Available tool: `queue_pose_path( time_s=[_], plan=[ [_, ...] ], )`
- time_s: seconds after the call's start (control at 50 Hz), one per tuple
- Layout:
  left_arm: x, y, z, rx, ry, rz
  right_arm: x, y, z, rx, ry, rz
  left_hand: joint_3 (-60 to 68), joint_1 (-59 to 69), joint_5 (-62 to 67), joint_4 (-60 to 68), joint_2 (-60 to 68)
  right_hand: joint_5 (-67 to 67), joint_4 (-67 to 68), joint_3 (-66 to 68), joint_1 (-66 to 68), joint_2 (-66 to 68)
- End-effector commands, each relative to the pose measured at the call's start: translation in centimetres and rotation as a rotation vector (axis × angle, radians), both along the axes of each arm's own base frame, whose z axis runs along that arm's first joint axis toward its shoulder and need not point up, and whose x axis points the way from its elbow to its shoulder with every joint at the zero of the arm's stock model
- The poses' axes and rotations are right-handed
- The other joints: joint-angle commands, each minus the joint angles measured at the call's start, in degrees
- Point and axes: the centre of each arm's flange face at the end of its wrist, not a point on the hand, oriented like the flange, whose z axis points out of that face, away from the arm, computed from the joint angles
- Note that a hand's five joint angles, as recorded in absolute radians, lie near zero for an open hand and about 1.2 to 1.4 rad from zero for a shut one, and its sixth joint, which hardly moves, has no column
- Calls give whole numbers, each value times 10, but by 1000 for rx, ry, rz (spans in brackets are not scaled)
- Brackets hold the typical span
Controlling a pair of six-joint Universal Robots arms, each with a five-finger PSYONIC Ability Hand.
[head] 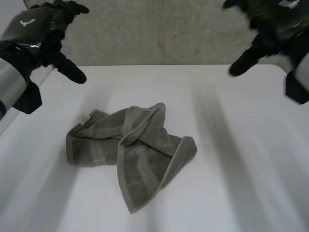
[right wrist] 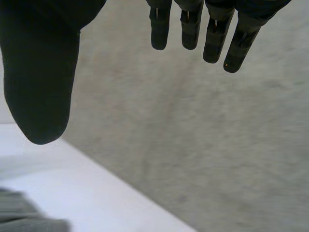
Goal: Fold the towel.
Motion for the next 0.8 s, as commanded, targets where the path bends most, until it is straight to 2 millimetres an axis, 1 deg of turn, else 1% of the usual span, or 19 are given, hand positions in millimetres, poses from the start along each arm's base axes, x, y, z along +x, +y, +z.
queue_pose_path(
  time_s=[0.02,0.06,0.1,0.14,0.2,0.22,0.24,0.26,0.28,0.3,0.32,0.34,0.36,0.38,0.46,0.5,0.66,0.72,0.8],
  plan=[
    [-10,-18,-18,1,-40,-35,41,3,-51,160,78,222,18,13,-3,17,18,-36,-33,-19,-24,-36],
    [-11,-27,-26,9,-64,-26,62,9,-82,223,133,305,20,15,-1,19,19,-36,-33,-19,-24,-36],
    [-11,-36,-36,21,-91,-14,70,10,-91,232,159,329,18,13,-3,17,18,-36,-33,-19,-24,-36],
    [-8,-52,-57,57,-143,16,77,11,-103,245,193,352,20,15,-1,19,19,-36,-33,-19,-24,-36],
    [-3,-60,-67,87,-163,37,94,14,-132,259,278,402,20,15,-1,19,19,-36,-33,-19,-24,-36],
    [5,-70,-80,123,-175,64,104,15,-144,245,312,429,22,17,1,20,21,-36,-33,-19,-24,-36],
    [13,-79,-93,164,-184,90,104,15,-144,245,313,429,22,17,1,20,21,-36,-33,-19,-24,-36],
    [13,-79,-93,165,-184,90,113,15,-157,227,344,452,22,17,1,20,21,-36,-33,-19,-24,-36],
    [19,-87,-106,204,-191,112,122,14,-169,206,363,469,22,17,1,20,21,-36,-33,-19,-24,-36],
    [24,-92,-120,253,-197,124,122,14,-169,206,363,470,22,17,1,20,21,-36,-33,-19,-24,-36],
    [24,-92,-120,254,-197,124,130,9,-179,175,371,476,22,17,1,20,21,-36,-33,-19,-24,-36],
    [29,-94,-136,308,-213,134,130,9,-179,175,371,476,22,17,1,20,21,-36,-33,-19,-24,-36],
    [29,-94,-136,309,-213,134,137,3,-187,142,367,477,22,17,1,20,21,-36,-33,-19,-24,-36],
    [33,-96,-149,356,-222,145,143,-5,-195,113,353,471,23,18,3,22,23,-36,-33,-19,-24,-36],
    [56,-96,-177,490,-238,206,159,-10,-209,63,334,479,27,22,6,25,26,-2,1,15,11,-1],
    [60,-92,-182,526,-245,218,173,-8,-223,38,328,501,27,22,6,25,26,58,61,75,71,59],
    [64,-79,-198,601,-268,221,188,-10,-242,31,328,528,58,53,38,57,58,267,270,284,280,268],
    [62,-75,-200,611,-270,210,196,-16,-238,-1,308,524,112,107,91,111,112,663,666,680,675,663],
    [60,-73,-203,616,-274,200,197,-21,-219,-43,286,499,141,136,120,140,140,664,667,681,676,664]
  ],
)
